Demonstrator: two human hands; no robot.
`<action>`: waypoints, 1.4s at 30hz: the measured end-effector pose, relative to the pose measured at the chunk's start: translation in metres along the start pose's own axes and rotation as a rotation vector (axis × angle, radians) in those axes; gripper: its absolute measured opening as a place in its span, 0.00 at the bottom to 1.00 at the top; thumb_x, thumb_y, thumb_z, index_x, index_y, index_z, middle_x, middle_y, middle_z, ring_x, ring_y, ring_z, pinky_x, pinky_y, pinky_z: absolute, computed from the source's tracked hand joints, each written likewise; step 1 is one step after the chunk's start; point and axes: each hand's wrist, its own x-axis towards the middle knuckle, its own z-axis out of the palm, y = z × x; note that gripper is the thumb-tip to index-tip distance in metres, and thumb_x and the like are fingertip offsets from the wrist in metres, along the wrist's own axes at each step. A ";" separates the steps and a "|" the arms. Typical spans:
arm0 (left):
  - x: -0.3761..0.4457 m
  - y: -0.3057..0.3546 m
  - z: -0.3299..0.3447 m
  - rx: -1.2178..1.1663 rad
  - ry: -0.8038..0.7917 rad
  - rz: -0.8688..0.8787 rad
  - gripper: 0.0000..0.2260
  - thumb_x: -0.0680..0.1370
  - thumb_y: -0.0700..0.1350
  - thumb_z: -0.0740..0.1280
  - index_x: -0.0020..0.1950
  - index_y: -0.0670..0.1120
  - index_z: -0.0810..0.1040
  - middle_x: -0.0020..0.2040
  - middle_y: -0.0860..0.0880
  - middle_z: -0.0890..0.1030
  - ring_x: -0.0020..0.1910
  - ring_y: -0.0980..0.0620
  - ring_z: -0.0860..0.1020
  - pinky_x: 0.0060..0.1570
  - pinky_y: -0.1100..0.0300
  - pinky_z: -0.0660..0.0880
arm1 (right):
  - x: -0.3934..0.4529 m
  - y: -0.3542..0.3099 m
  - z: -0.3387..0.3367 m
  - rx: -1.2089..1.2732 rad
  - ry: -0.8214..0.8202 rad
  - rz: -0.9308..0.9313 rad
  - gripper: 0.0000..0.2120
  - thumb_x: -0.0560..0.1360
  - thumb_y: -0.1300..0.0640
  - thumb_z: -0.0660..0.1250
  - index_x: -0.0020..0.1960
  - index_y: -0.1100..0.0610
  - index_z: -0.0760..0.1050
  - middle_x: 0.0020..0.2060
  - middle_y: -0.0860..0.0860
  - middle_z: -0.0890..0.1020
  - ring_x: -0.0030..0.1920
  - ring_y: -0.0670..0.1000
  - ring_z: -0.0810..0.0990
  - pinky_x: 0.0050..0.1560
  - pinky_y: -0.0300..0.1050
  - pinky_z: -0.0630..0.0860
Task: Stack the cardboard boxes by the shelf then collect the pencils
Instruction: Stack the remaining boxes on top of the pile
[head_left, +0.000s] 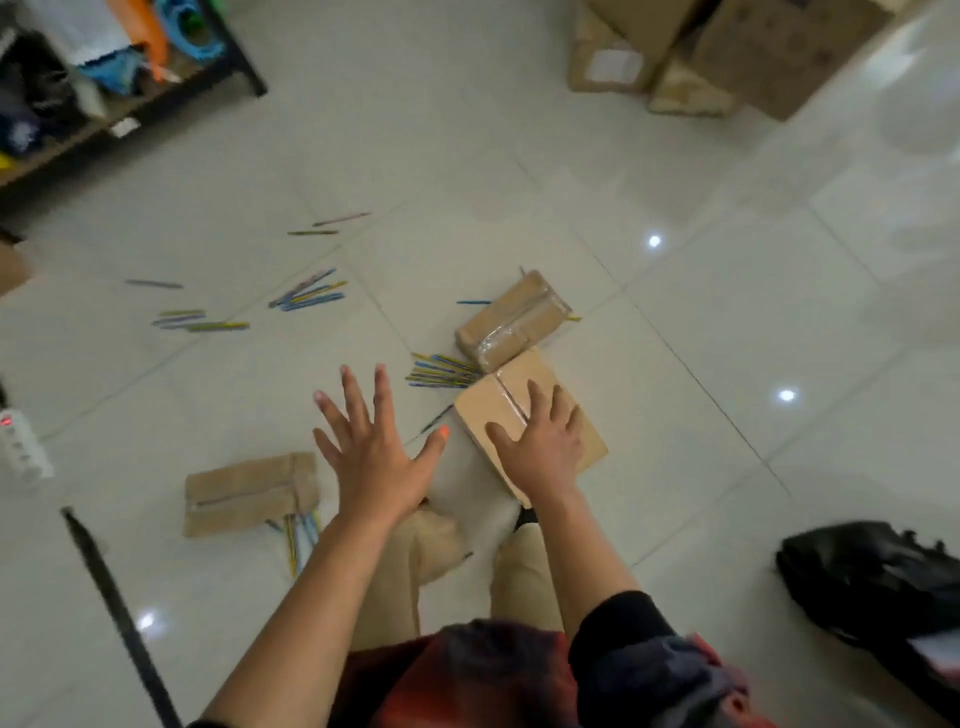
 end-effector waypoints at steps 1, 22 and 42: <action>0.014 0.008 0.013 0.006 -0.006 0.018 0.43 0.75 0.65 0.63 0.80 0.55 0.39 0.79 0.48 0.33 0.76 0.39 0.33 0.73 0.36 0.40 | 0.010 0.007 0.003 -0.002 0.017 0.007 0.39 0.75 0.38 0.65 0.79 0.47 0.52 0.80 0.52 0.49 0.78 0.62 0.46 0.74 0.60 0.54; 0.181 -0.082 0.447 -0.249 -0.328 -0.188 0.49 0.75 0.63 0.67 0.77 0.57 0.30 0.77 0.41 0.31 0.75 0.34 0.57 0.69 0.45 0.64 | 0.331 0.183 0.227 -0.072 0.143 0.093 0.38 0.71 0.32 0.64 0.76 0.35 0.51 0.77 0.55 0.55 0.75 0.63 0.53 0.70 0.67 0.50; 0.187 -0.083 0.495 -0.544 0.155 -0.202 0.50 0.69 0.62 0.73 0.79 0.54 0.43 0.72 0.43 0.55 0.64 0.37 0.69 0.63 0.43 0.72 | 0.348 0.164 0.223 -0.077 0.275 0.083 0.46 0.65 0.31 0.69 0.73 0.55 0.59 0.68 0.56 0.70 0.68 0.60 0.65 0.63 0.58 0.61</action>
